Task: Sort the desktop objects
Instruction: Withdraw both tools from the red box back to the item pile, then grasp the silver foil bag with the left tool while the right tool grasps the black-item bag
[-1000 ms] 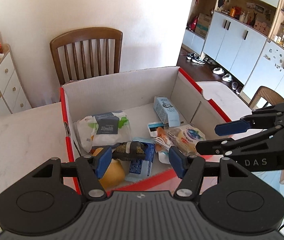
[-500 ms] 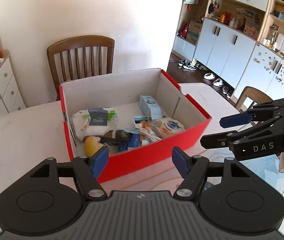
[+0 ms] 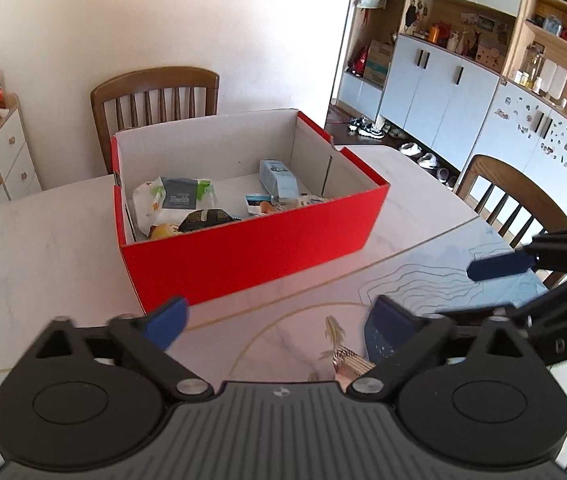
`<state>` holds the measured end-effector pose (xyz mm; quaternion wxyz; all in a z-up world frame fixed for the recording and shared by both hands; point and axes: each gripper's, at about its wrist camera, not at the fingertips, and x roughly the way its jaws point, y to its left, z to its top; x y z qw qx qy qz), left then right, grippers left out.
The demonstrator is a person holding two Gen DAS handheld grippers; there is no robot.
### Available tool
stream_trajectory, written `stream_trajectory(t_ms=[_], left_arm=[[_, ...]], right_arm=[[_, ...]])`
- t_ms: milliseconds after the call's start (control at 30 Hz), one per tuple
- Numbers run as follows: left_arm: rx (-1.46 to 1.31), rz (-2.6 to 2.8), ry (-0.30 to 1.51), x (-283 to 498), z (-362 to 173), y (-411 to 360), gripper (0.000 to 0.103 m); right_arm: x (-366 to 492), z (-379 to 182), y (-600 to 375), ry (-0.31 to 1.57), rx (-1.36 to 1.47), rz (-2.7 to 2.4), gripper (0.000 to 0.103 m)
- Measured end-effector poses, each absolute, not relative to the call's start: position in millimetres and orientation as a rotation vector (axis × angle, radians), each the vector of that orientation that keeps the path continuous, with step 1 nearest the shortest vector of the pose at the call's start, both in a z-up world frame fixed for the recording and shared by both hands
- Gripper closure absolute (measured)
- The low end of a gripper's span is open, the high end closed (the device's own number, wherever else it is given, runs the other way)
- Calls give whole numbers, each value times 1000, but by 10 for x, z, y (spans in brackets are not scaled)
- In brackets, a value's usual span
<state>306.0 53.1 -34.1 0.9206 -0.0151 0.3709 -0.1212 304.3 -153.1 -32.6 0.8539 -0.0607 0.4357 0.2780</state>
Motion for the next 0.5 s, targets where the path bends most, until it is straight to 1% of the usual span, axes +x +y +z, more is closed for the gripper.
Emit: stream_trajectory(t_ms=[500], left_arm=[[-40, -265, 770, 2774, -632, 406, 0]], right_arm=[[2442, -826, -1576, 986, -119, 513, 22]])
